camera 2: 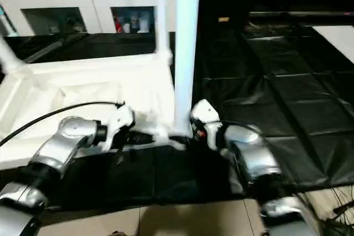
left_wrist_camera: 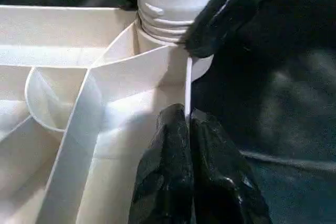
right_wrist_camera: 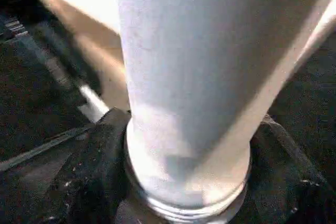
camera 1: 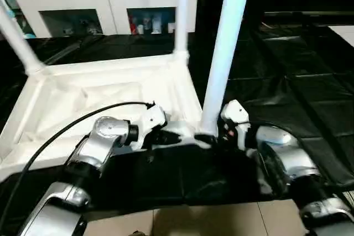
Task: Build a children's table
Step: Rotate leg to tighten
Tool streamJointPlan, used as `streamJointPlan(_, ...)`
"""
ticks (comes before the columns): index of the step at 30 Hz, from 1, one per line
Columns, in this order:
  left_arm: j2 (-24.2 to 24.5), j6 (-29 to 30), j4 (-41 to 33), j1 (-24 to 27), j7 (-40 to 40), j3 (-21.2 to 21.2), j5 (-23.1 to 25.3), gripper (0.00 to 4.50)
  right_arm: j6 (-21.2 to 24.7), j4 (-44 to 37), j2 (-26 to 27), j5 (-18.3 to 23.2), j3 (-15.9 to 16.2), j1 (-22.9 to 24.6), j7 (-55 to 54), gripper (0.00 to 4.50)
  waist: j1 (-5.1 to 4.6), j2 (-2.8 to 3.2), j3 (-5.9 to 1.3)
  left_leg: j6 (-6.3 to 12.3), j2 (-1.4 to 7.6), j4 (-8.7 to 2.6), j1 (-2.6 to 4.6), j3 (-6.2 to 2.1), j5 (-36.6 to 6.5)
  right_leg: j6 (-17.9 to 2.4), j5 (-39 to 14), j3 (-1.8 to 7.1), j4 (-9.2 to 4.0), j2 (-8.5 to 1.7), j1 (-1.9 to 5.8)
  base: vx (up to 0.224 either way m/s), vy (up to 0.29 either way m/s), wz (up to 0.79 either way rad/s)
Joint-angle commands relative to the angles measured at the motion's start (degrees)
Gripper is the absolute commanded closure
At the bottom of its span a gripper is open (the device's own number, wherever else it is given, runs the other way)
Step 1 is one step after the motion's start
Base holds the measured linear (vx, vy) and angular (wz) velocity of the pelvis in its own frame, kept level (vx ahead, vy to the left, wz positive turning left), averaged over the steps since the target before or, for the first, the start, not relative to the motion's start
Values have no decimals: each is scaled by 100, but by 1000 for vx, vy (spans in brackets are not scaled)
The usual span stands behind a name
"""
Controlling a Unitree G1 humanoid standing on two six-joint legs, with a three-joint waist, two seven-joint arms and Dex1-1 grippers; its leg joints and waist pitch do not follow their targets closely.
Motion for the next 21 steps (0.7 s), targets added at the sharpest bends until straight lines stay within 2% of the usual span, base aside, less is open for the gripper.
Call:
streamJointPlan(1,-153,158,318,-53,346,-60,162,450,289,195,225,-47,-142,-89,-585,178,19,-47,-350,253,238,-438,95,-122,-1298,-1440,-1007,175,-400,-285,289,0,0,0)
streamJointPlan(2,-203,169,367,-89,427,-55,171,450,364,221,298,-18,-183,-100,-695,178,-21,-40,-336,174,235,-459,117,-124,-1491,-1390,-1230,180,-434,-285,269,0,0,0)
streamJointPlan(4,-361,174,551,-227,754,-33,225,450,493,348,527,-20,-296,-163,-1201,178,-37,-41,-328,117,229,-471,129,-133,-1623,-1324,-1389,188,-457,-289,266,0,0,0)
streamJointPlan(6,-679,144,993,-537,1514,27,349,450,660,701,983,-27,-565,-350,-2307,178,-66,-12,-309,9,218,-494,147,-148,-1801,-1258,-1676,193,-482,-295,252,0,0,0)
streamJointPlan(7,-805,129,1165,-658,1833,58,388,450,703,852,1151,-9,-662,-435,-2691,178,-78,-22,-320,-78,215,-499,175,-158,-1871,-1191,-1830,190,-501,-297,240,0,0,0)
streamJointPlan(8,-906,124,1313,-758,2092,90,407,450,709,965,1269,-2,-729,-499,-2987,178,-84,-23,-316,-114,212,-499,180,-153,-1882,-1166,-1826,205,-515,-299,221,0,0,0)
streamJointPlan(9,-962,118,1395,-812,2234,109,415,450,711,1025,1331,4,-763,-533,-3137,178,-82,-26,-321,-121,212,-503,174,-162,-1889,-1153,-1818,202,-517,-299,234,0,0,0)
streamJointPlan(11,-1057,64,1520,-901,2419,126,430,450,642,1097,1436,-18,-766,-586,-3306,178,-64,-31,-332,-66,212,-498,165,-152,-1799,-1142,-1585,208,-512,-294,242,0,0,0)
streamJointPlan(14,-1233,-121,1749,-1055,2713,197,424,450,480,1125,1626,-291,-469,-639,-3236,178,-41,-45,-348,83,190,-472,140,-132,-1601,-1204,-1200,207,-486,-292,267,0,0,0)
streamJointPlan(17,-1267,-178,1821,-1095,2687,182,438,450,566,1097,1719,-178,-581,-639,-3165,178,-30,-63,-342,177,198,-475,126,-134,-1525,-1210,-1186,205,-487,-301,280,0,0,0)
streamJointPlan(19,-1261,-282,1927,-1118,2597,156,465,450,555,1089,1740,-76,-702,-646,-3159,178,-27,-54,-335,178,202,-484,129,-139,-1592,-1195,-1350,205,-501,-310,279,0,0,0)
streamJointPlan(21,-1210,-349,1977,-1075,2511,127,488,450,520,1034,1714,76,-819,-631,-3087,108,-25,-45,-328,141,214,-500,146,-145,-1703,-1157,-1506,204,-516,-307,262,0,0,0)
